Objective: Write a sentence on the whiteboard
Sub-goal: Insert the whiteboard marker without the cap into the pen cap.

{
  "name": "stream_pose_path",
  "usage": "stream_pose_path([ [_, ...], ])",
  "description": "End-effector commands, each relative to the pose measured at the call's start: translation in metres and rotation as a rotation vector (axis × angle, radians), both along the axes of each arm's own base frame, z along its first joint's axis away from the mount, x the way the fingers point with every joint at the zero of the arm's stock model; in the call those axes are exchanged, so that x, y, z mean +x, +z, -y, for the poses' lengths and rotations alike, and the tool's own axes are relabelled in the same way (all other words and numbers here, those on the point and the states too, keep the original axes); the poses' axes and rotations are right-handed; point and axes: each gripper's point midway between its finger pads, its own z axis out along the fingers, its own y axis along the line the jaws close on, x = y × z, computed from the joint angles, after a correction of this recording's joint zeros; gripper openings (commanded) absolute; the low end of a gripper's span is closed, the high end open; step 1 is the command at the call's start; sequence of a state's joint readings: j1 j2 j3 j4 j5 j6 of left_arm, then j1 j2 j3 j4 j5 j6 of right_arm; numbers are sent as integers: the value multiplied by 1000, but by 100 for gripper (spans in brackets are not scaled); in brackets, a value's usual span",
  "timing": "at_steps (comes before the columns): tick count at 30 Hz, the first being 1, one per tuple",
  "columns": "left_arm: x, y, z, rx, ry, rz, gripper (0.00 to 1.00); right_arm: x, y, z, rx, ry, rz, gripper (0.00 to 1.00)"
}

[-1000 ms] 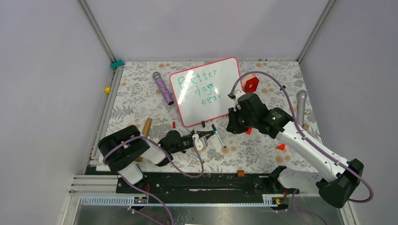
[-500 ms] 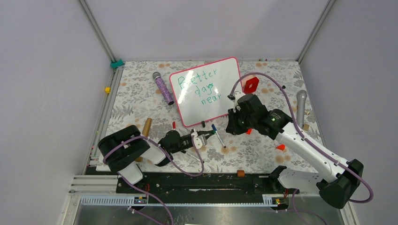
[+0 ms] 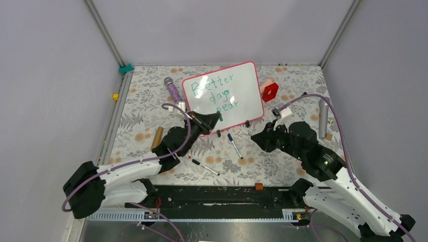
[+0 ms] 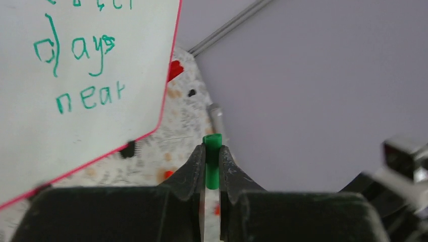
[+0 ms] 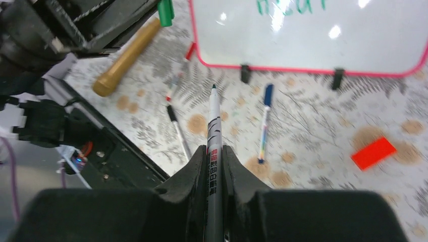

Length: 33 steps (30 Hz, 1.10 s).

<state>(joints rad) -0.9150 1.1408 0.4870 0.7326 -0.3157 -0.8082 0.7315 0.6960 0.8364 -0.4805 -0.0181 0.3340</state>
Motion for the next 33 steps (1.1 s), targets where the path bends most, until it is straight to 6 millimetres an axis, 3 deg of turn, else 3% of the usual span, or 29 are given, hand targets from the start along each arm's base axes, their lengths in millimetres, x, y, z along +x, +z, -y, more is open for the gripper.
stream_pose_path([
  [1, 5, -15, -28, -313, 174, -384, 0, -8, 42, -30, 219, 140, 162, 0],
  [6, 4, -25, -45, -536, 262, -552, 0, -6, 51, -32, 289, 149, 245, 0],
  [12, 3, -26, -30, -581, 237, -654, 0, -10, 62, -42, 349, 205, 290, 0],
  [20, 2, -28, -12, -668, 152, -687, 0, -3, 46, -47, 297, 197, 229, 0],
  [26, 2, -29, -15, -682, 157, -682, 0, -1, 19, -53, 245, 200, 133, 0],
  [33, 0, -29, -21, -681, 171, -676, 0, 3, 16, -60, 250, 202, 108, 0],
])
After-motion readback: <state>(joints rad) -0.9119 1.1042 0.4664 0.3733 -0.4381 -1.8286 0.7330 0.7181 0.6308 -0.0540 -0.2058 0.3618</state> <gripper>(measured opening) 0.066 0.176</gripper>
